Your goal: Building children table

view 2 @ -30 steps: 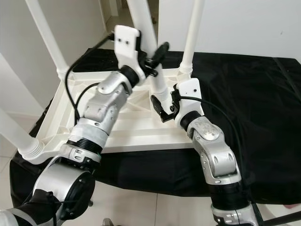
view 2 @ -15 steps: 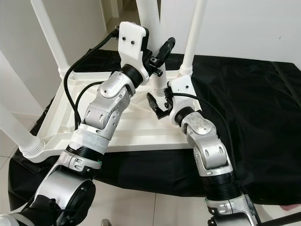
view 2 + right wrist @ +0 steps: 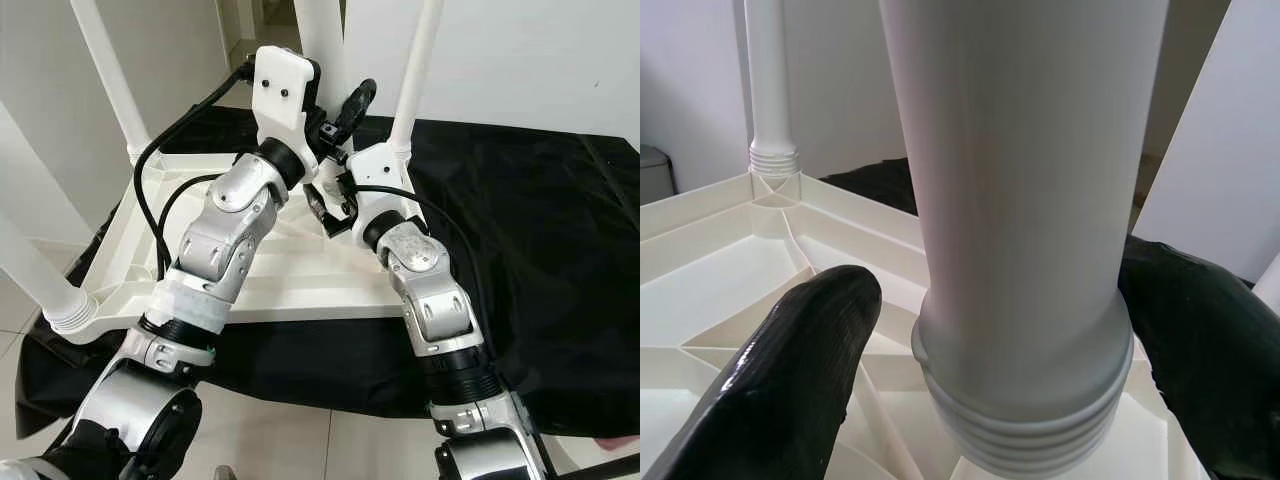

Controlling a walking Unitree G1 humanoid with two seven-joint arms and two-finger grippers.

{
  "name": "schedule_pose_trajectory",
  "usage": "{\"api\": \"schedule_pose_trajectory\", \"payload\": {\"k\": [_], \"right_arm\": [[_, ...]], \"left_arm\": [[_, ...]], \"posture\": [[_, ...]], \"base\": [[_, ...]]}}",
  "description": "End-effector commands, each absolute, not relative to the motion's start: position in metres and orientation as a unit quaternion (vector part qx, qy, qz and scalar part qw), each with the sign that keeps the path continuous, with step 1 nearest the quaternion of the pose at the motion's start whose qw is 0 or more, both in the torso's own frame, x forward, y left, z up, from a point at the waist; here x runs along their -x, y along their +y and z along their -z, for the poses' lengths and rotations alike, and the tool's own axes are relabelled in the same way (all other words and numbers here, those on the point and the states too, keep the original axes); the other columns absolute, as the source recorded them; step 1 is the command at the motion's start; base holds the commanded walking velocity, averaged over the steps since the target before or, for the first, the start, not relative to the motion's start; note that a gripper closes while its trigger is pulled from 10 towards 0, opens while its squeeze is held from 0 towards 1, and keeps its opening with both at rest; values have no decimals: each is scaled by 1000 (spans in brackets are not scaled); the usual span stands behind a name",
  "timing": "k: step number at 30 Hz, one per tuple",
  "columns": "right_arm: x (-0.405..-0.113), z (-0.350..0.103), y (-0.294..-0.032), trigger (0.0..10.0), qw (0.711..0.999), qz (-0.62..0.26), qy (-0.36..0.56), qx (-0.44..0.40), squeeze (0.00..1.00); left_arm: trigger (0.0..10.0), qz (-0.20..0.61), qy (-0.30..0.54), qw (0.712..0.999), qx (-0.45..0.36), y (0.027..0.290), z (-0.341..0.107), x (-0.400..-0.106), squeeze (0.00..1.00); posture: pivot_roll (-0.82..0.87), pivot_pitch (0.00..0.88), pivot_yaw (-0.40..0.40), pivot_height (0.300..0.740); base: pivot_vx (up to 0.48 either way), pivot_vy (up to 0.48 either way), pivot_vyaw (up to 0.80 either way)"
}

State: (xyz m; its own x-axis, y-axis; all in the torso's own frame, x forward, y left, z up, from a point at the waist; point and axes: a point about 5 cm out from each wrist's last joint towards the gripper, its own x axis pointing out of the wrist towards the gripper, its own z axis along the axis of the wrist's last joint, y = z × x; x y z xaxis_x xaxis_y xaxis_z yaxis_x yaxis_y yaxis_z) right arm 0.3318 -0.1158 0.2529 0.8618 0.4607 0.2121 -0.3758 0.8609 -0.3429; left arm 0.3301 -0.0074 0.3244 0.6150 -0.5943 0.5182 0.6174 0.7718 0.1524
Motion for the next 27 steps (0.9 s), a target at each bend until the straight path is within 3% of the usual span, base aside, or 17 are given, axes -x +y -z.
{"api": "schedule_pose_trajectory", "payload": {"k": [1, 12, 27], "right_arm": [[-331, -257, -109, 10000, 947, -233, -158, 153, 0], [-330, -254, -102, 10000, 939, -251, -185, 146, 0], [-324, -238, -113, 10000, 940, -247, -180, 154, 0]], "left_arm": [[10000, 319, -271, 907, 51, -21, -320, -322, 0], [10000, 333, -259, 905, 58, -31, -317, -316, 0], [10000, 329, -249, 908, 70, -24, -321, -319, 0]], "posture": [[-9, 63, 25, 740], [-4, 81, 31, 740], [3, 92, 38, 740]], "base": [[0, 0, 0], [0, 0, 0], [0, 0, 0]]}}
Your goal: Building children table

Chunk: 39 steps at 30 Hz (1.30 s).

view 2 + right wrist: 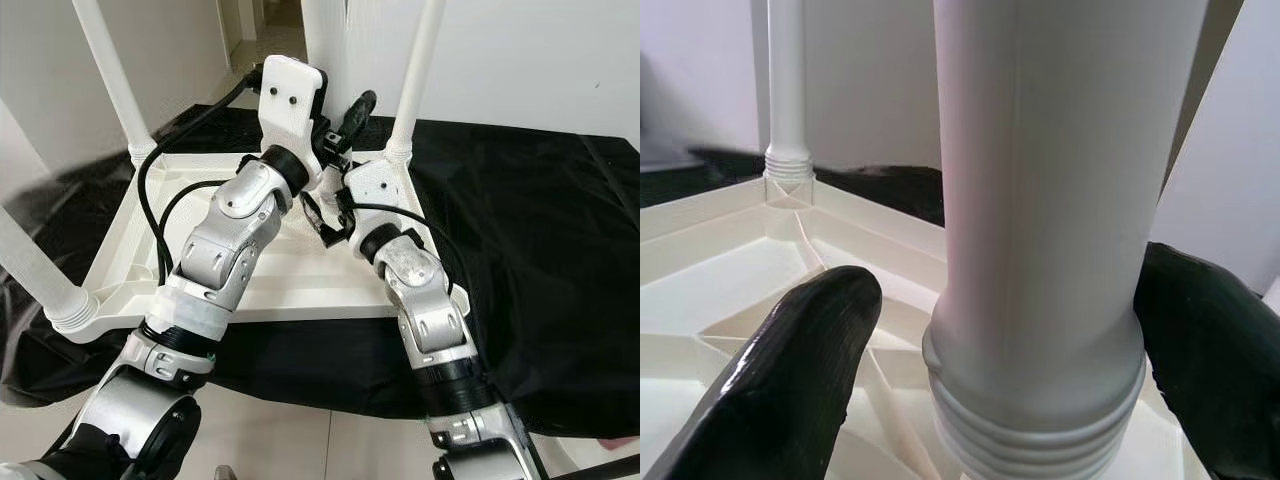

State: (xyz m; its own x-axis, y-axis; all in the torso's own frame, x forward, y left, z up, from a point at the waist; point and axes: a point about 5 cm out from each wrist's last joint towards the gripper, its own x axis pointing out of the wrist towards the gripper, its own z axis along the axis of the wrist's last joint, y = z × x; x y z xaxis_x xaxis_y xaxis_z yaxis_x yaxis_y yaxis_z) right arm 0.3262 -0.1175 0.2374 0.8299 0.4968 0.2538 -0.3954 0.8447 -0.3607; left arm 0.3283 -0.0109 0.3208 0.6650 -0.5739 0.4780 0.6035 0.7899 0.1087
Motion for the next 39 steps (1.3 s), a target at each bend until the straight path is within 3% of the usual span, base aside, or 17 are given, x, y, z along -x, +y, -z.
{"api": "schedule_pose_trajectory", "payload": {"k": [1, 14, 15, 24, 25, 26, 29, 30, 36, 37, 39], "right_arm": [[-324, -238, -113, 10000, 940, -247, -180, 154, 0], [-331, -233, -121, 9725, 947, -221, -189, 135, 0], [-333, -232, -123, 0, 950, -216, -187, 129, 0], [-337, -232, -130, 0, 956, -194, -192, 112, 0], [-337, -232, -130, 3647, 956, -193, -191, 112, 0], [-338, -232, -131, 10000, 957, -191, -189, 113, 0], [-338, -232, -131, 10000, 957, -188, -189, 114, 0], [-339, -231, -132, 10000, 958, -185, -188, 114, 0], [-340, -229, -132, 10000, 958, -183, -185, 119, 0], [-340, -229, -131, 10000, 958, -183, -186, 119, 0], [-340, -228, -131, 10000, 958, -183, -186, 119, 0]], "left_arm": [[10000, 329, -249, 908, 70, -24, -321, -319, 0], [10000, 350, -239, 900, 104, -27, -327, -312, 0], [10000, 352, -238, 899, 106, -28, -327, -312, 0], [10000, 365, -237, 894, 108, -31, -328, -306, 0], [10000, 366, -235, 894, 109, -31, -328, -306, 0], [10000, 368, -235, 893, 110, -32, -328, -305, 0], [10000, 370, -234, 892, 110, -32, -328, -304, 0], [10000, 373, -233, 891, 112, -33, -328, -304, 1000], [10000, 372, -233, 892, 106, -31, -331, -305, 1000], [10000, 372, -236, 892, 104, -29, -334, -305, 796], [10000, 371, -239, 892, 102, -28, -336, -305, 796]], "posture": [[3, 92, 38, 740], [14, 90, 43, 740], [16, 90, 44, 740], [14, 88, 48, 740], [14, 88, 48, 740], [14, 89, 48, 740], [14, 89, 48, 740], [14, 87, 48, 740], [18, 81, 50, 740], [19, 81, 51, 740], [19, 81, 51, 740]], "base": [[0, 0, 0], [0, 0, 0], [0, 0, 0], [0, 0, 0], [0, 0, 0], [0, 0, 0], [0, 0, 0], [0, 0, 0], [0, 0, 0], [0, 0, 0], [0, 0, 0]]}}
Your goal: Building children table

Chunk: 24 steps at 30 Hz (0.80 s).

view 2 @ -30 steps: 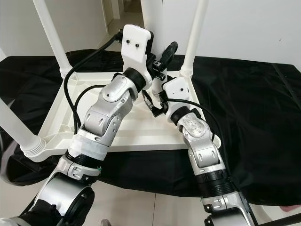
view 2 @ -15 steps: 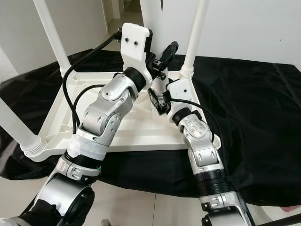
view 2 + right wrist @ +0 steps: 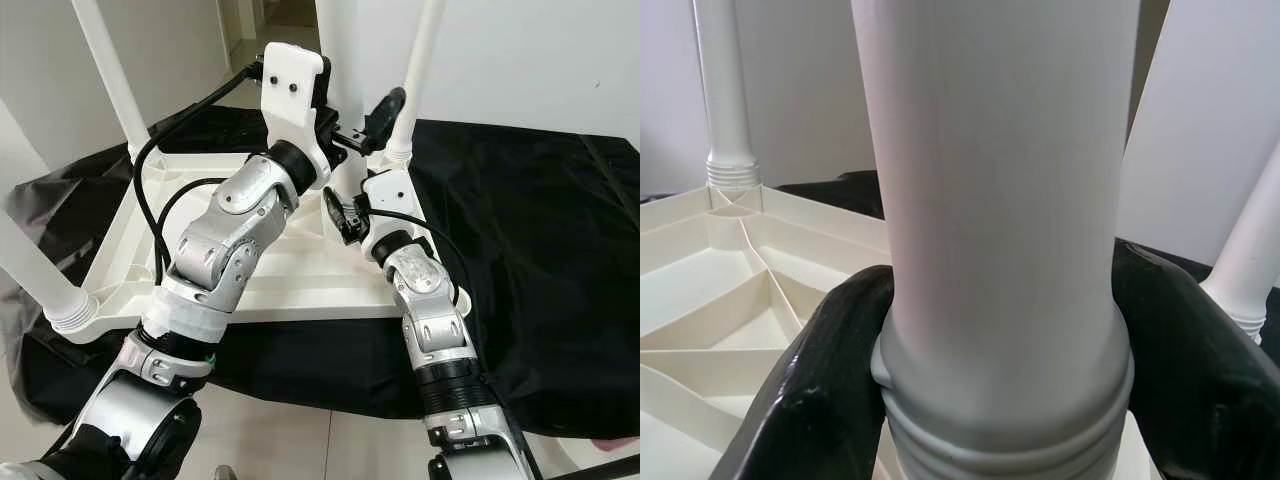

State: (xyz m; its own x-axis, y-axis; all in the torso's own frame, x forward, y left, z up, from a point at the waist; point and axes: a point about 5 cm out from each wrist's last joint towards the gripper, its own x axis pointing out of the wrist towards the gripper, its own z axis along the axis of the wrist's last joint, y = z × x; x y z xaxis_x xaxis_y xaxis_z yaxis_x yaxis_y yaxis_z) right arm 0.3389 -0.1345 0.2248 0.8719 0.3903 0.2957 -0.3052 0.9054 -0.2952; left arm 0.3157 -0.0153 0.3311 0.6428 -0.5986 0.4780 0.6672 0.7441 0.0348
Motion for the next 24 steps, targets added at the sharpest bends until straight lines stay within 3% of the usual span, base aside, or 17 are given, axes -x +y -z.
{"api": "schedule_pose_trajectory", "payload": {"k": [1, 17, 18, 19, 24], "right_arm": [[-339, -227, -130, 10000, 956, -186, -189, 125, 0], [-337, -220, -126, 10000, 949, -202, -189, 151, 0], [-337, -219, -126, 10000, 949, -202, -190, 151, 0], [-337, -219, -127, 10000, 949, -200, -190, 151, 0], [-337, -219, -128, 10000, 949, -198, -190, 153, 0]], "left_arm": [[10000, 373, -244, 890, 99, -25, -342, -306, 0], [10000, 378, -264, 882, 98, -11, -370, -313, 0], [1686, 376, -263, 882, 100, -9, -371, -313, 0], [0, 377, -263, 882, 106, -8, -372, -313, 0], [0, 381, -261, 879, 116, -7, -372, -313, 0]], "posture": [[21, 80, 52, 740], [28, 74, 53, 740], [27, 73, 54, 740], [26, 73, 55, 740], [28, 74, 53, 740]], "base": [[0, 0, 0], [0, 0, 0], [0, 0, 0], [0, 0, 0], [0, 0, 0]]}}
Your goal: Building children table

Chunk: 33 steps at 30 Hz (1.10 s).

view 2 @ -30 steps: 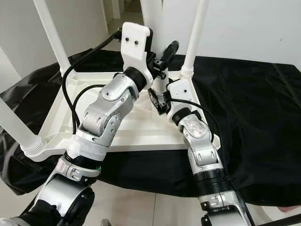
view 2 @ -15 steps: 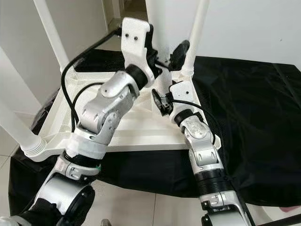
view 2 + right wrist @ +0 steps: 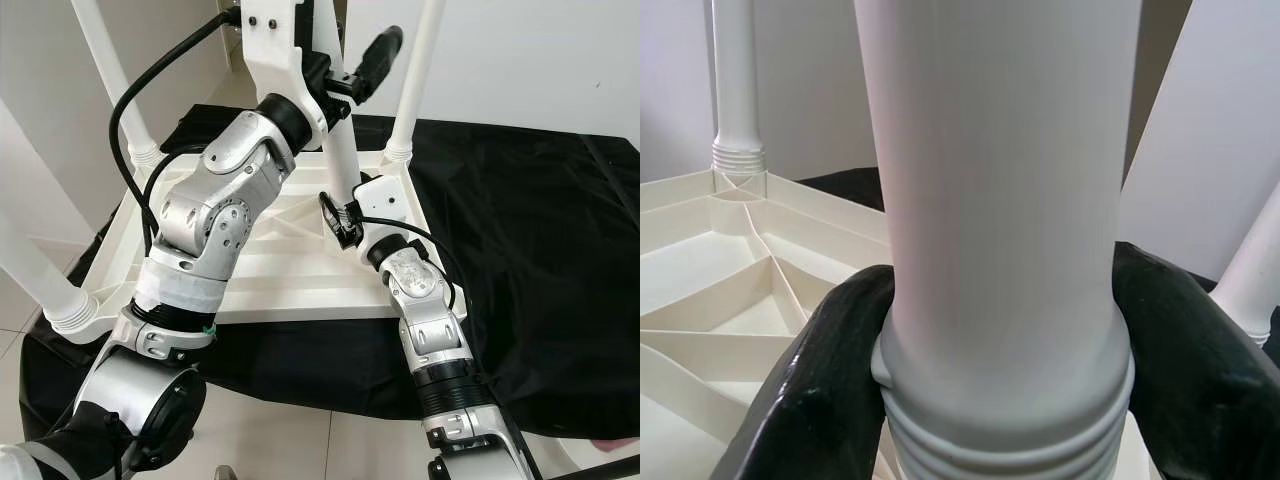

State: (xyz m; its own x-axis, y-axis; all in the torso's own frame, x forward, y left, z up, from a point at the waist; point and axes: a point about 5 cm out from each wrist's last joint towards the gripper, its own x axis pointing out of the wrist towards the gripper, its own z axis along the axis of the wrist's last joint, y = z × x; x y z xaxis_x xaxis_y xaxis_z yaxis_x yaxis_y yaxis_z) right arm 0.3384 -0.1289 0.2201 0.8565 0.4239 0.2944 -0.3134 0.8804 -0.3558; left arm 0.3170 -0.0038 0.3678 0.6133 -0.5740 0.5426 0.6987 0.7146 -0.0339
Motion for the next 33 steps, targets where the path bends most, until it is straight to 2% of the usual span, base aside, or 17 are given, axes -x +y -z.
{"api": "schedule_pose_trajectory", "payload": {"k": [1, 12, 13, 15, 16, 25, 26, 28, 29, 33], "right_arm": [[-337, -219, -128, 10000, 949, -198, -190, 153, 0], [-339, -219, -130, 10000, 952, -190, -189, 151, 0], [-339, -219, -130, 10000, 953, -189, -188, 146, 0], [-339, -219, -131, 10000, 954, -189, -187, 142, 0], [-340, -220, -132, 10000, 957, -189, -183, 122, 1000], [-339, -229, -128, 10000, 955, -204, -184, 113, 1000], [-338, -232, -125, 10000, 952, -220, -179, 116, 416], [-338, -233, -124, 10000, 951, -223, -178, 117, 416], [-338, -234, -123, 10000, 950, -230, -173, 118, 0], [-337, -241, -117, 10000, 947, -246, -163, 128, 0]], "left_arm": [[0, 381, -261, 879, 116, -7, -372, -313, 0], [0, 389, -261, 875, 122, -6, -374, -312, 0], [10000, 392, -262, 874, 117, -7, -375, -311, 0], [10000, 393, -263, 874, 113, -7, -375, -311, 0], [10000, 397, -264, 872, 110, -8, -376, -309, 0], [10000, 402, -268, 870, 103, -15, -373, -304, 0], [10000, 403, -271, 869, 97, -19, -371, -301, 0], [10000, 403, -272, 868, 95, -19, -371, -300, 0], [10000, 405, -271, 868, 93, -20, -367, -301, 0], [10000, 409, -267, 870, 70, -21, -352, -302, 0]], "posture": [[28, 74, 53, 740], [30, 80, 50, 740], [29, 84, 48, 740], [29, 84, 48, 740], [29, 84, 48, 740], [23, 89, 45, 740], [23, 90, 44, 740], [23, 90, 44, 740], [20, 90, 39, 740], [20, 90, 39, 740]], "base": [[0, 0, 0], [0, 0, 0], [0, 0, 0], [0, 0, 0], [0, 0, 0], [0, 0, 0], [0, 0, 0], [0, 0, 0], [0, 0, 0], [0, 0, 0]]}}
